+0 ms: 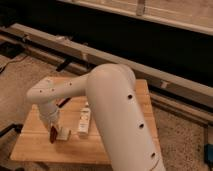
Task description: Place the pepper on the white sponge
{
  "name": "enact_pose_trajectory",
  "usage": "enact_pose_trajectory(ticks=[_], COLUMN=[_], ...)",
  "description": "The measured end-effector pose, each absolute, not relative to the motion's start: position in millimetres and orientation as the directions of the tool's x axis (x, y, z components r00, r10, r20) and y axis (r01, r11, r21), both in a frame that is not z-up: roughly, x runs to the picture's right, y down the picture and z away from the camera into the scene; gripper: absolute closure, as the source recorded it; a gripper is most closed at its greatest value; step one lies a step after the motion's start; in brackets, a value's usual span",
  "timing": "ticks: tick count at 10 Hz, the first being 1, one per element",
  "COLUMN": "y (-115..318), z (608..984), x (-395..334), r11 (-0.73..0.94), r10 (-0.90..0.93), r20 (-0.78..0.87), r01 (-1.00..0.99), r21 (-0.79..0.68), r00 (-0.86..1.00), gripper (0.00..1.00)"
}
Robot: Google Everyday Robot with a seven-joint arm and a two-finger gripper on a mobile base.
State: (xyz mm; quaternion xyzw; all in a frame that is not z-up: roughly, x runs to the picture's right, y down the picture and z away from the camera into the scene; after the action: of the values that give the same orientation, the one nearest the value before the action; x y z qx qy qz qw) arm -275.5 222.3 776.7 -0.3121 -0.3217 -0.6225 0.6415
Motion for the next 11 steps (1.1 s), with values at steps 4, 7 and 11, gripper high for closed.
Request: enact_pose_trajectory(ticks=[4, 7, 11], y=[222.9, 223.0, 222.9], z=[775.7, 775.3, 773.1], x=[-276.7, -277.6, -278.9], r11=[0.023, 0.021, 0.03], r10=[-0.598, -0.598, -0.613], r20=[0.801, 0.801, 0.79], r01=[1.0, 1.0, 1.0], r21=[0.0, 0.001, 0.003], r00=[0.013, 0.012, 0.016], gripper=[0.2, 0.2, 0.2])
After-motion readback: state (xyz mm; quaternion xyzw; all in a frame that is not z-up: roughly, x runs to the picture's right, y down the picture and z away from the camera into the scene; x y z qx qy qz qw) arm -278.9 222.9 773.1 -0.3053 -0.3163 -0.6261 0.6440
